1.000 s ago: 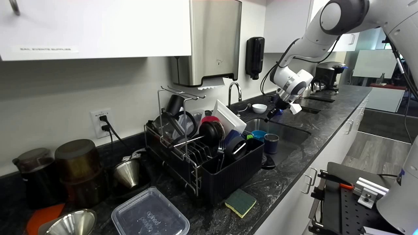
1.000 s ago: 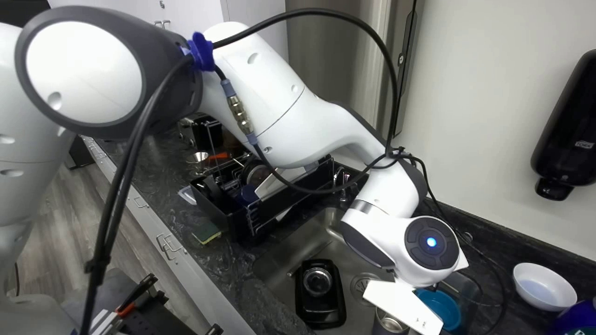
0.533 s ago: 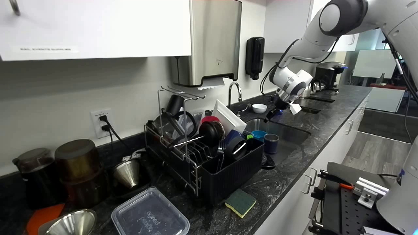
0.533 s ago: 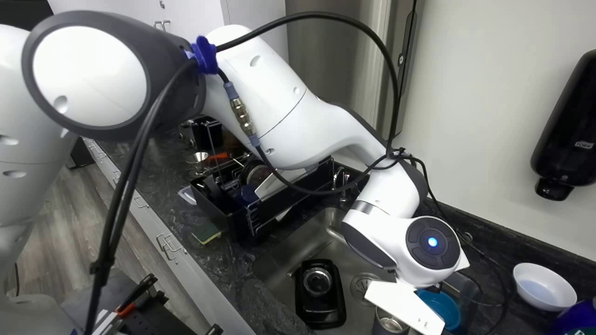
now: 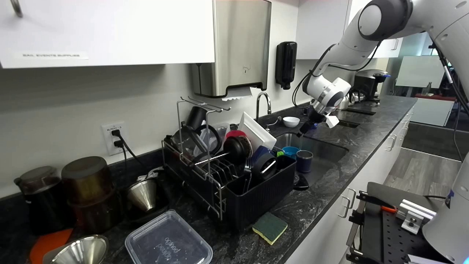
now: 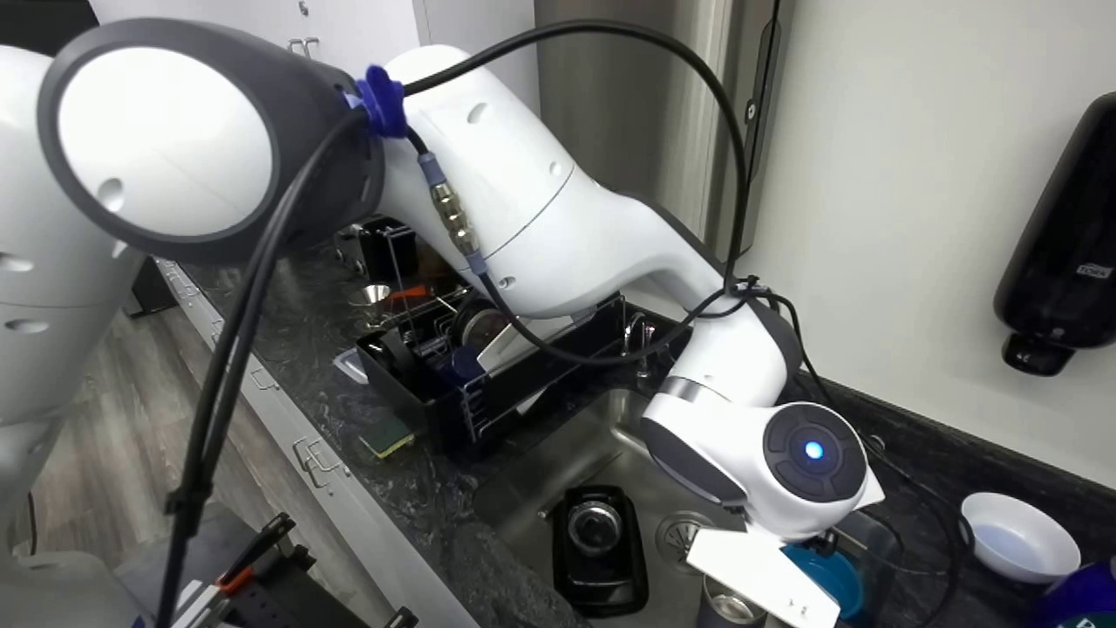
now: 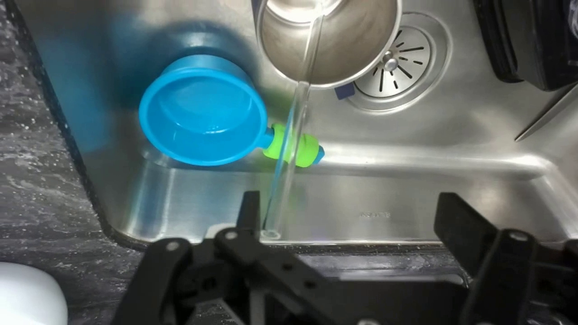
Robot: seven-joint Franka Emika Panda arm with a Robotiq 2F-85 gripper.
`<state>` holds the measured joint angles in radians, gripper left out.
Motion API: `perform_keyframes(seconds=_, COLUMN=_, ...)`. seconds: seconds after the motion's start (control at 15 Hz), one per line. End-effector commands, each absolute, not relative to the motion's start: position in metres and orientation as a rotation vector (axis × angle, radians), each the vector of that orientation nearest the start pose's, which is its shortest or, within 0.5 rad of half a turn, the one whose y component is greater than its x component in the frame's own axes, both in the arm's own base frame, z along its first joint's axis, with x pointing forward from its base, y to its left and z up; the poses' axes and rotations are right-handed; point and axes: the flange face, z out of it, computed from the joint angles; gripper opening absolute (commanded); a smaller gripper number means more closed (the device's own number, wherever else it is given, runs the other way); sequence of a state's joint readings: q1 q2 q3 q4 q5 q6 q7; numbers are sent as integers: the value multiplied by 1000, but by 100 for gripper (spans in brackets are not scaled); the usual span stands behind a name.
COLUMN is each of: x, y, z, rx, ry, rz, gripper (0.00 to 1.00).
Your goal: Take the straw from the dish rack and put it in the mug in the sink
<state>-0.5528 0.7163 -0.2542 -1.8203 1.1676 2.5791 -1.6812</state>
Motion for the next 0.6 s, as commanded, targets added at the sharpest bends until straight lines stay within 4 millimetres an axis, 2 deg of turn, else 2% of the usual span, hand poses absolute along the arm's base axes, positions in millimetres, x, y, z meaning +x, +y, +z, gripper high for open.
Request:
perform_keyframes(seconds=0.0, x=440, y=-475, z=156, rx=-3045, ry=72, rz=-720, gripper=100)
perform_keyframes(seconds=0.27, x=435, y=-482, z=161, rx=-3091, ry=94, rz=-698, gripper=100)
perform_keyframes(seconds=0.53, x=422, y=-490, z=173, rx=-3145, ry=103, rz=-670, gripper=100)
